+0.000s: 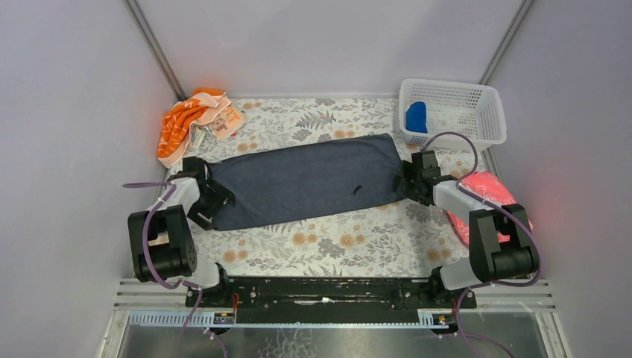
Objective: Roll the towels
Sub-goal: Flatten out the towel at the center of the board.
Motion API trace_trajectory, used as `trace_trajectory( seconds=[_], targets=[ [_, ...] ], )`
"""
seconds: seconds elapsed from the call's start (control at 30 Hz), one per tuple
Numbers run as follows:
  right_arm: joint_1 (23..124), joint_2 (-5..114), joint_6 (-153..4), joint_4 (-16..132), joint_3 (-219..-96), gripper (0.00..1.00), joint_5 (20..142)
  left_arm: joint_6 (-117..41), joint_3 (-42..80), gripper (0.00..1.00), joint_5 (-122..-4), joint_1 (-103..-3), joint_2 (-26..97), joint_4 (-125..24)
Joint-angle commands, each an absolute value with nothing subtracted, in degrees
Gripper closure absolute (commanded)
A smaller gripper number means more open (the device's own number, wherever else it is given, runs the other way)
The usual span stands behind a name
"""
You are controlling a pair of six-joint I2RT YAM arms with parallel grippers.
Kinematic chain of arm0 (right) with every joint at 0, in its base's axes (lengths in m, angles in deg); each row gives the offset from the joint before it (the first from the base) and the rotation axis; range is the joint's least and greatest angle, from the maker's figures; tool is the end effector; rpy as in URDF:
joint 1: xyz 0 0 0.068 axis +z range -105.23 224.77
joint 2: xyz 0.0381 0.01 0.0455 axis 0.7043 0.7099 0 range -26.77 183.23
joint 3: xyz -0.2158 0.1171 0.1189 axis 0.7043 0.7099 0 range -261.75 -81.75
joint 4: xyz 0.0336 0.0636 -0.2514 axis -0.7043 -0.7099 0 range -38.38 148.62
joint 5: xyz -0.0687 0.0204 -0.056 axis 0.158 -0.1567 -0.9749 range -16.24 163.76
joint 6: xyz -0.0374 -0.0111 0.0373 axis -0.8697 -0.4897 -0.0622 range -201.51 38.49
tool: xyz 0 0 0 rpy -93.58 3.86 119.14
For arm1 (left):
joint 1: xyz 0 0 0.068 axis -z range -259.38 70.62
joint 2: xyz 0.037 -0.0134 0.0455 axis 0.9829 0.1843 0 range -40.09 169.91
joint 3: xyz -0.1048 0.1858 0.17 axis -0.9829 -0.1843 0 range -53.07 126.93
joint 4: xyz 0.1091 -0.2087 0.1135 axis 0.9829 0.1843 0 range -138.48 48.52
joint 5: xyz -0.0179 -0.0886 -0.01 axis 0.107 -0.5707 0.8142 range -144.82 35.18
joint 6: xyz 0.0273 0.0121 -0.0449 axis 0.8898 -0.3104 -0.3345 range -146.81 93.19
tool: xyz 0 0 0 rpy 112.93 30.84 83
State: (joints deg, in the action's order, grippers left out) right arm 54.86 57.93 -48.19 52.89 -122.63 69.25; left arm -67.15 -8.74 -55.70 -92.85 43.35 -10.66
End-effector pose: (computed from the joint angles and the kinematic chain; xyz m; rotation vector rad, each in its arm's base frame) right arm 0.2811 0.0471 0.1666 0.5274 2.3896 0.2437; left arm 0.2360 0.0559 0.1610 -1.3197 2.6064 -0.0996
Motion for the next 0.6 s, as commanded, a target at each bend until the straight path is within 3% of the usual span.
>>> trace_trajectory(
  seconds=[0.0, 0.27, 0.57],
  targets=[
    [54.4, 53.6, -50.4, 48.9, -122.7, 0.13, 64.4, -67.7, -8.7, 0.13, -53.3, -92.5, 41.7, -9.5],
    [54.4, 53.4, -52.0, 55.7, -125.5, 0.14, 78.0, -67.1, -7.1, 0.13, -51.8, -92.5, 39.3, -7.6],
    [54.3, 59.3, -49.4, 57.0, -129.3, 0.14, 78.8, -66.6, 0.3, 0.13, -50.1, -89.8, 36.6, -3.7]
  ],
)
